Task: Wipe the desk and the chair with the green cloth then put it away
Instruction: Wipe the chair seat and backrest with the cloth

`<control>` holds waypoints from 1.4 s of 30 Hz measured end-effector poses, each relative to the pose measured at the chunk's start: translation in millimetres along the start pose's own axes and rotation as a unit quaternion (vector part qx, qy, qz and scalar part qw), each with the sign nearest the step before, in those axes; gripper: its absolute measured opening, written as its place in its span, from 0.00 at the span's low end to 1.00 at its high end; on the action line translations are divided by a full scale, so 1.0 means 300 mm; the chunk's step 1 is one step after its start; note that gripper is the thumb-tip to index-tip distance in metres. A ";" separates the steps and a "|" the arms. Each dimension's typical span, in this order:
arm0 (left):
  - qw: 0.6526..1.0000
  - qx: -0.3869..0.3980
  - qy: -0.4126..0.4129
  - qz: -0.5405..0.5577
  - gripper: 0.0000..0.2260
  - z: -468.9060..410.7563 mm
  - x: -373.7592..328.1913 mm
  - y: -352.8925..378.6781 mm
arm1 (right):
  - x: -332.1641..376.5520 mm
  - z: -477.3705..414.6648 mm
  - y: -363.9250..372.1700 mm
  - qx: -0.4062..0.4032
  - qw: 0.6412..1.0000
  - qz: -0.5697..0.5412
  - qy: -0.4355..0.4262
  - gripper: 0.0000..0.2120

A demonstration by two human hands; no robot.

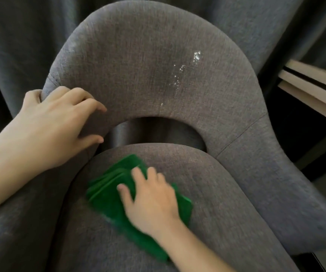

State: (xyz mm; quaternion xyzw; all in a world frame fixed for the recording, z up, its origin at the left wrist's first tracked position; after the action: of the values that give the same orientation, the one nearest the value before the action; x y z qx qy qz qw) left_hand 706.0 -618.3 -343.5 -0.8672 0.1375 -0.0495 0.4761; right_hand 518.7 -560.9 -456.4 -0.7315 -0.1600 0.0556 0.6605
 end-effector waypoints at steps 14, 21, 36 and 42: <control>1.000 0.017 -0.015 0.009 0.22 0.014 -0.003 -0.024 | -0.382 -0.083 -0.032 -0.051 0.980 0.077 0.174 0.25; 0.996 -0.027 -0.021 0.077 0.18 -0.004 0.007 -0.042 | 0.016 0.155 -0.017 -0.067 0.998 0.014 -0.008 0.25; 0.985 -0.082 -0.085 0.123 0.44 -0.209 0.077 -0.042 | -0.447 -0.011 -0.030 -0.087 0.975 0.060 0.195 0.48; 0.980 -0.100 -0.170 0.037 0.34 -0.422 0.035 -0.089 | -0.448 0.005 -0.203 -0.229 0.960 -0.079 0.141 0.41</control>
State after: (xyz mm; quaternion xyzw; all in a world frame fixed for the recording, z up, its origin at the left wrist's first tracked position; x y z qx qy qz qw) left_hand 693.8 -710.6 -253.1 -0.9006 0.0903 0.1305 0.4047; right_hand 381.8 -596.3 -414.3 -0.8484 -0.1312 -0.1382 0.4938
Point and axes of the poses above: each hand's wrist, its own z-axis away from the middle knuckle, its own y-axis out of the palm, x = y × z, the point moved 5 cm from there along -z, towards the middle knuckle, and after that the axes turned 9 degrees about -y, right-handed, at the moved point
